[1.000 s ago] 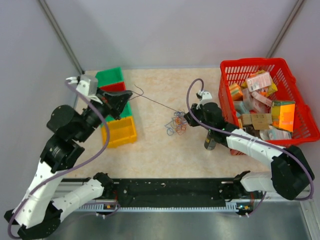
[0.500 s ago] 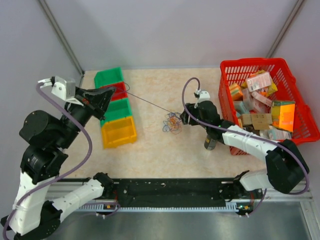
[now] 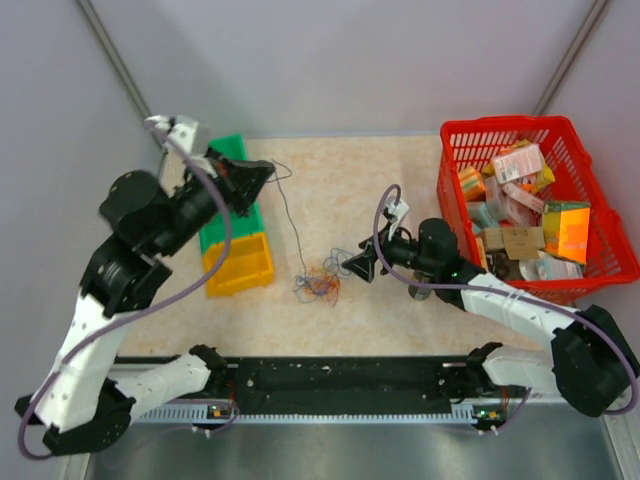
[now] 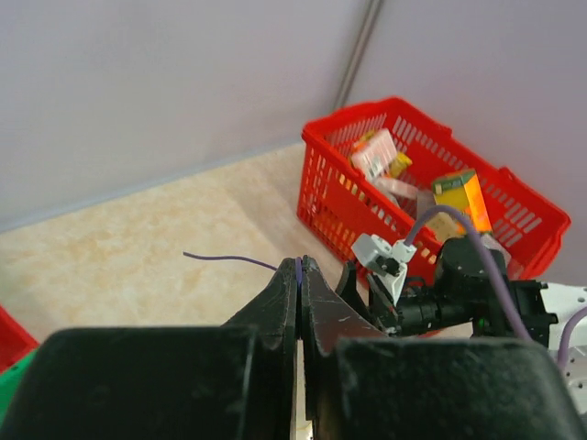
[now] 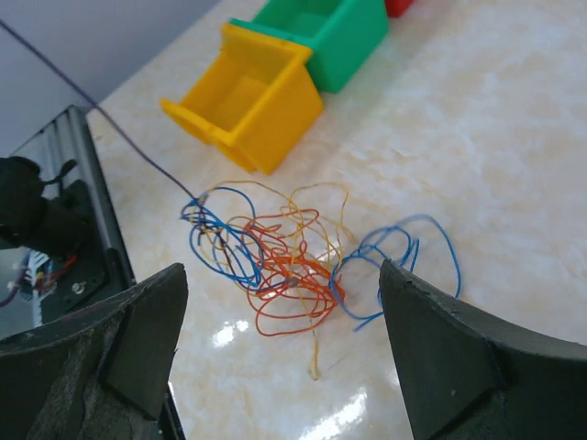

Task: Untangle the cables

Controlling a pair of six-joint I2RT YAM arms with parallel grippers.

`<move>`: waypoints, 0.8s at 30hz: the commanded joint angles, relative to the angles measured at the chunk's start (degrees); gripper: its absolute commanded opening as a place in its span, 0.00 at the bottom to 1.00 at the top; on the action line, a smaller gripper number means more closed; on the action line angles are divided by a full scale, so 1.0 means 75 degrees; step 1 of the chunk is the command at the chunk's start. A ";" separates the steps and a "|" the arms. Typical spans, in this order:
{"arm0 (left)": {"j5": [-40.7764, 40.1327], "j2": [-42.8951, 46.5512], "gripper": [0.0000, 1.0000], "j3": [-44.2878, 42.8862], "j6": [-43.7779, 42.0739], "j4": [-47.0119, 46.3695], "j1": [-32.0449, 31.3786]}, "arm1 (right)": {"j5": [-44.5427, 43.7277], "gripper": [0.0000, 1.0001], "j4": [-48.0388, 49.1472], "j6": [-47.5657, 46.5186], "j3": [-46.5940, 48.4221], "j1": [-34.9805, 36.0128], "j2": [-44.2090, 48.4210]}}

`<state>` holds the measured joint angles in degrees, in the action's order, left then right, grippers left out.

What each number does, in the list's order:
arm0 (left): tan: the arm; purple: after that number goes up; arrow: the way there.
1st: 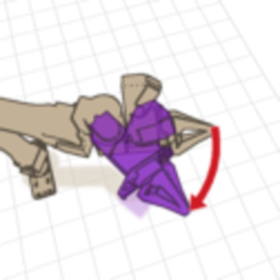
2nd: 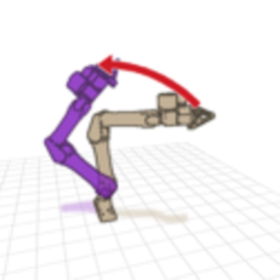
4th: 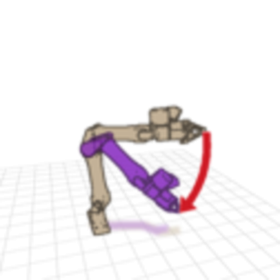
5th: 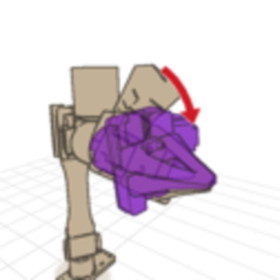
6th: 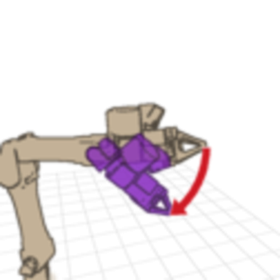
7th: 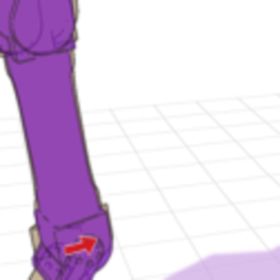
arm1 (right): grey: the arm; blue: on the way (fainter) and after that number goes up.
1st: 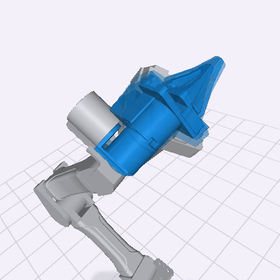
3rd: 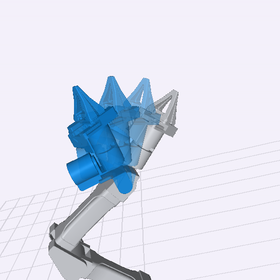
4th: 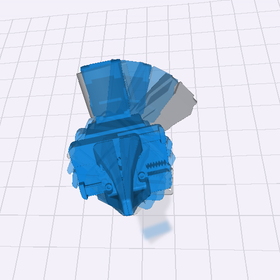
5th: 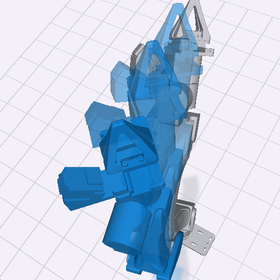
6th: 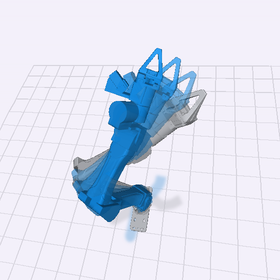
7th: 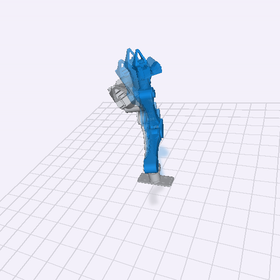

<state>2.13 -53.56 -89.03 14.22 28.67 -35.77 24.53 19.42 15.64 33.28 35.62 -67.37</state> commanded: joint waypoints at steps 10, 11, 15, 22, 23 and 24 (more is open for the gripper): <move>0.1907 -0.0863 0.00 -0.1593 0.0787 -0.0693 0.0000 | 0.0866 0.84 0.0516 -0.0621 0.0871 0.0980 -0.1468; 0.1942 -0.0863 0.00 -0.1663 0.0834 -0.0705 0.0000 | 0.0761 0.83 0.0516 -0.0562 0.0988 0.1086 -0.1702; 0.2024 -0.0897 0.00 -0.2213 0.0940 -0.0647 0.0000 | -0.0547 0.77 0.0445 -0.0107 0.1305 0.1286 -0.2511; 0.2048 -0.0875 0.00 -0.3245 0.0964 -0.0973 0.0000 | -0.1817 0.53 0.1136 0.0621 0.0920 0.1251 -0.2830; 0.2001 -0.0828 0.00 -0.3269 0.0975 -0.1102 0.0011 | -0.1946 0.40 0.1276 0.0738 0.0779 0.1228 -0.2806; 0.1978 -0.0769 0.00 -0.3258 0.0987 -0.1219 0.0000 | -0.2005 0.25 0.1440 0.0832 0.0685 0.1193 -0.2783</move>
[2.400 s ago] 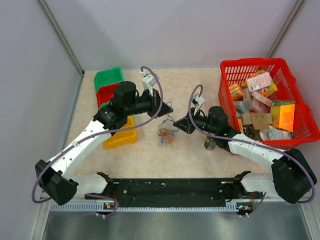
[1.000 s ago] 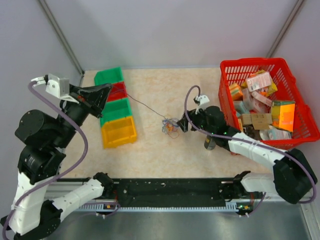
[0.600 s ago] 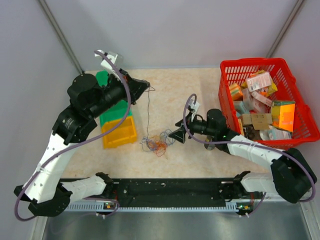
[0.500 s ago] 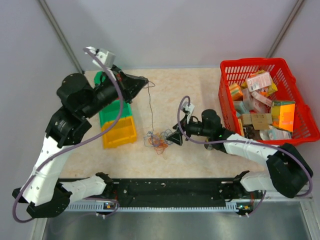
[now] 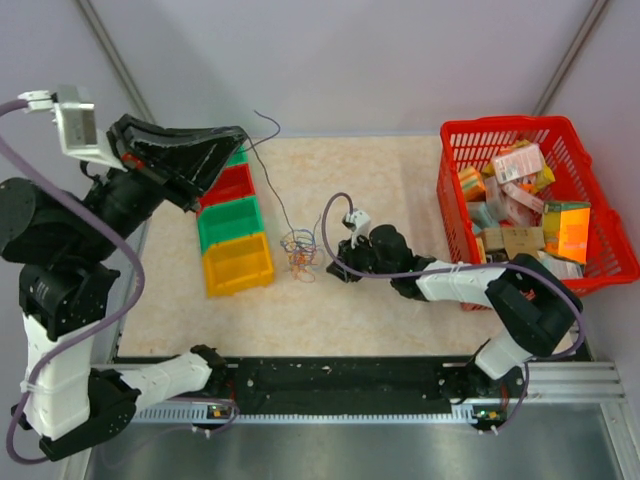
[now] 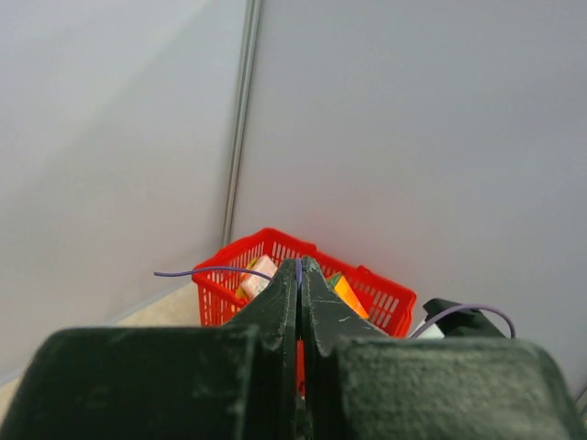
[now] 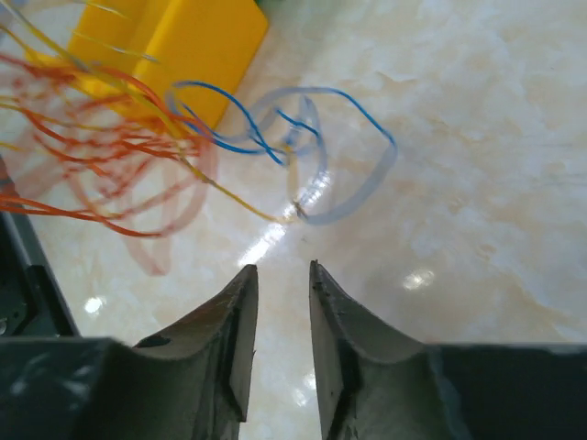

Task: Untangle the cables

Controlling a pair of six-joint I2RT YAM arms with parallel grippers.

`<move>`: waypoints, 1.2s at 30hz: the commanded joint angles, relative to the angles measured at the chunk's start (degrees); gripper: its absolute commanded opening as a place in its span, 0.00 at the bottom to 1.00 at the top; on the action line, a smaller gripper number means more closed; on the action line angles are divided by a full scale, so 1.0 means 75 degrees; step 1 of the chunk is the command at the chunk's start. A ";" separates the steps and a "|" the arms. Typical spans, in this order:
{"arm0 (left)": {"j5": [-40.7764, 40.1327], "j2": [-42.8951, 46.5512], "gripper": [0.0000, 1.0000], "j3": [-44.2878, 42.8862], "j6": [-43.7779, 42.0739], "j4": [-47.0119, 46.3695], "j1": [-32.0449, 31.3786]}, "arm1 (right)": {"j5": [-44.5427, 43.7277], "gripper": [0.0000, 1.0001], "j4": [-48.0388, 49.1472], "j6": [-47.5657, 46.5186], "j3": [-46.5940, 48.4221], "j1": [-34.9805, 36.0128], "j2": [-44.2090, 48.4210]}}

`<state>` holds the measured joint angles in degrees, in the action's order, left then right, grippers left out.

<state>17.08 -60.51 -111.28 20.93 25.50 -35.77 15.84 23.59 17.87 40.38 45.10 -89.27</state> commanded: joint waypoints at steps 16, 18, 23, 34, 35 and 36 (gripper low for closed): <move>-0.1550 0.0170 0.00 0.0107 0.0561 -0.1032 0.0000 | 0.3115 0.79 0.4225 -0.0015 -0.1482 0.0290 0.1309; -0.1703 0.0181 0.00 0.0282 0.0666 -0.1102 0.0000 | 0.3057 0.80 0.4365 -0.0085 -0.1482 0.0734 0.1496; -0.1902 0.0146 0.00 0.0470 0.0830 -0.1196 0.0000 | 0.1041 0.81 0.3690 -0.0577 -0.0806 0.2325 0.1370; -0.2008 0.0427 0.00 0.0623 0.0725 -0.1302 0.0000 | -0.4941 0.26 0.3499 -0.0144 -0.0146 0.2975 0.0372; -0.2008 0.0486 0.00 0.0658 0.0725 -0.1325 0.0011 | -0.5388 0.18 0.3464 -0.0156 -0.0076 0.2963 0.0372; -0.2008 0.0532 0.00 0.0705 0.0725 -0.1372 0.0000 | -0.5567 0.15 0.3394 -0.0144 0.0006 0.2928 0.0372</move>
<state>3.01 -58.43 -106.76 26.28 19.55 -35.77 -6.79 48.29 16.95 36.51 67.29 -86.41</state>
